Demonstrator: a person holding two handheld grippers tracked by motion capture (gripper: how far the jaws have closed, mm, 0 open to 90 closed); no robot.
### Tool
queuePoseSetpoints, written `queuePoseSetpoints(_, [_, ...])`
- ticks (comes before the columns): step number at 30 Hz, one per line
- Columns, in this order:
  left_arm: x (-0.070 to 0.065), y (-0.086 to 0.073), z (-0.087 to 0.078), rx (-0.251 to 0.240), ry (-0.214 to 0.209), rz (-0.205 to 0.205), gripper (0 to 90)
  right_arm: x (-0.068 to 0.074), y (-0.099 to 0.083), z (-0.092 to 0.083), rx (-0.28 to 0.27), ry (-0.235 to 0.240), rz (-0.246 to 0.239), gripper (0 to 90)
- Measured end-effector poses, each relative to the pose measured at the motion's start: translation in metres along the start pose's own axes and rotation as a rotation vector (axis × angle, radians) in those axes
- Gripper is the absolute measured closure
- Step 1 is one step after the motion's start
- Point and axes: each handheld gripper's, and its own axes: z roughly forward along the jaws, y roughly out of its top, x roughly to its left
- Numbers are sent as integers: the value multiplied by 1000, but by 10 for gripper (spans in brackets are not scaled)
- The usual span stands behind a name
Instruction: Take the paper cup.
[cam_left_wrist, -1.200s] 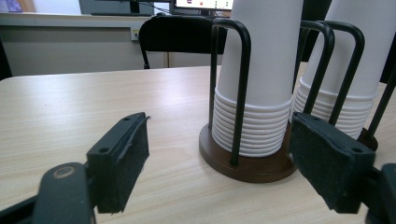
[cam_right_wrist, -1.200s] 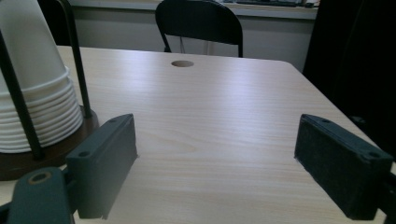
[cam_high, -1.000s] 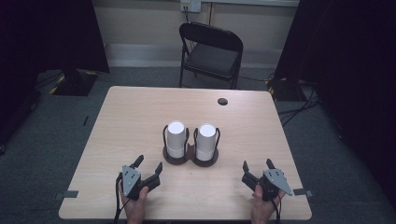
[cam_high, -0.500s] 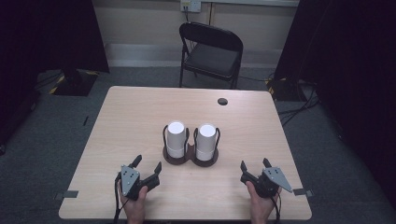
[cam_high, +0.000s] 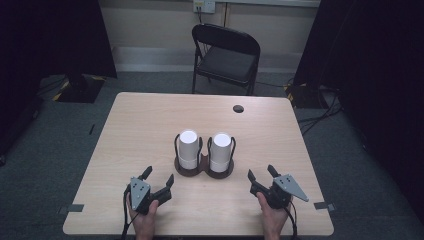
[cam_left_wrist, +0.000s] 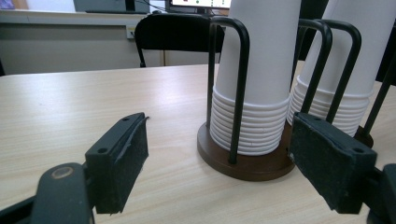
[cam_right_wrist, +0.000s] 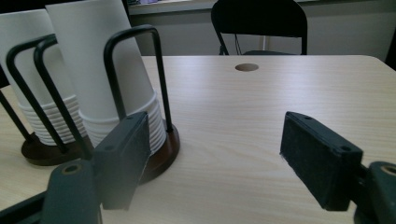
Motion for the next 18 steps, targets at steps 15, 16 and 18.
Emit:
queuePoseSetpoints(15, [0,0,0,-4,-1,-4,186,24,25,7,-32,97,-40,230])
queuePoseSetpoints(16, [-1,0,0,-4,-1,-3,186,25,26,7,-31,103,-43,223])
queuePoseSetpoints(18, [-1,0,0,-4,0,-2,187,28,30,9,-35,124,-46,223])
